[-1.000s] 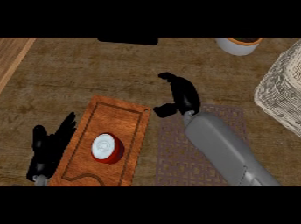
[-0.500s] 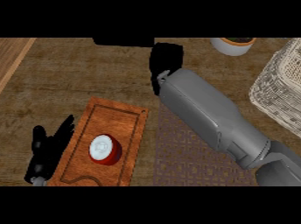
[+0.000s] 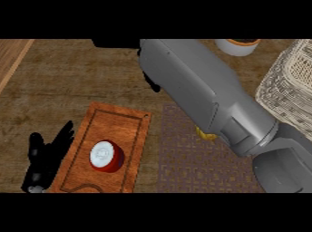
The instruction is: Pick the squash from the placemat and place it in the basket
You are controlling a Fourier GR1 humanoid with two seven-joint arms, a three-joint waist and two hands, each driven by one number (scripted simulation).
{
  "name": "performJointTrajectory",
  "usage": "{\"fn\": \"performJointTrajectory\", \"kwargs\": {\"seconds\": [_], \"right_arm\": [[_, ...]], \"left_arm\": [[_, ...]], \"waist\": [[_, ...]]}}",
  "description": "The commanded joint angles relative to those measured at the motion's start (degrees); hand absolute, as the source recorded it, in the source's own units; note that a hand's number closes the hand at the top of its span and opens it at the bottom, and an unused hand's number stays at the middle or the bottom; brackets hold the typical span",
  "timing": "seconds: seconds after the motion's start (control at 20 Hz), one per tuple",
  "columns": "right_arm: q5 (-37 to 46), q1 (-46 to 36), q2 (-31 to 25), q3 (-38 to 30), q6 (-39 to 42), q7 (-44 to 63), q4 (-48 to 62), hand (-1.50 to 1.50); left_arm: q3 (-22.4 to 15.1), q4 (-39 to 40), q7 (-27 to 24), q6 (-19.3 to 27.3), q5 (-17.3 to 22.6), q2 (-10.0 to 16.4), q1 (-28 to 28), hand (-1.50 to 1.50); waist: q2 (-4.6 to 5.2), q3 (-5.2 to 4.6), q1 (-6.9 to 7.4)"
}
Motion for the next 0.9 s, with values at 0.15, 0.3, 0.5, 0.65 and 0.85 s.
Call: {"fn": "performJointTrajectory", "kwargs": {"seconds": [0.15, 0.3, 0.5, 0.65, 0.85], "right_arm": [[-4.5, -7.6, 1.5, -2.3, 15.5, 10.2, 9.0, -1.5], [-5.3, -10.7, 1.6, -4.2, 15.2, 8.9, 13.0, -1.5], [-7.4, -8.5, 1.6, -3.0, 13.4, 10.1, 10.7, -1.5], [-6.5, -6.3, 1.6, -1.2, 10.2, 8.9, 10.4, -1.5], [-6.7, -0.5, 1.6, 0.6, 6.9, 7.8, 5.6, -1.5]], "left_arm": [[0.2, 2.1, 1.5, -0.6, 1.0, -0.8, 1.4, 0.0], [0.1, 3.4, -0.5, -0.2, -0.3, -1.0, 2.9, 0.0], [-0.4, 2.6, 1.0, 0.1, -1.0, -1.8, 2.2, 0.0], [-0.3, 1.1, 3.5, 0.6, -1.9, -1.3, 0.0, 0.0], [1.6, 3.9, 0.5, -1.0, -1.2, -1.4, 1.9, 0.0]], "waist": [[0.23, -0.39, -0.9], [0.49, -0.37, -0.96], [0.23, -0.37, -0.62], [0.55, -0.32, -0.2], [0.32, -0.29, -1.0]]}}
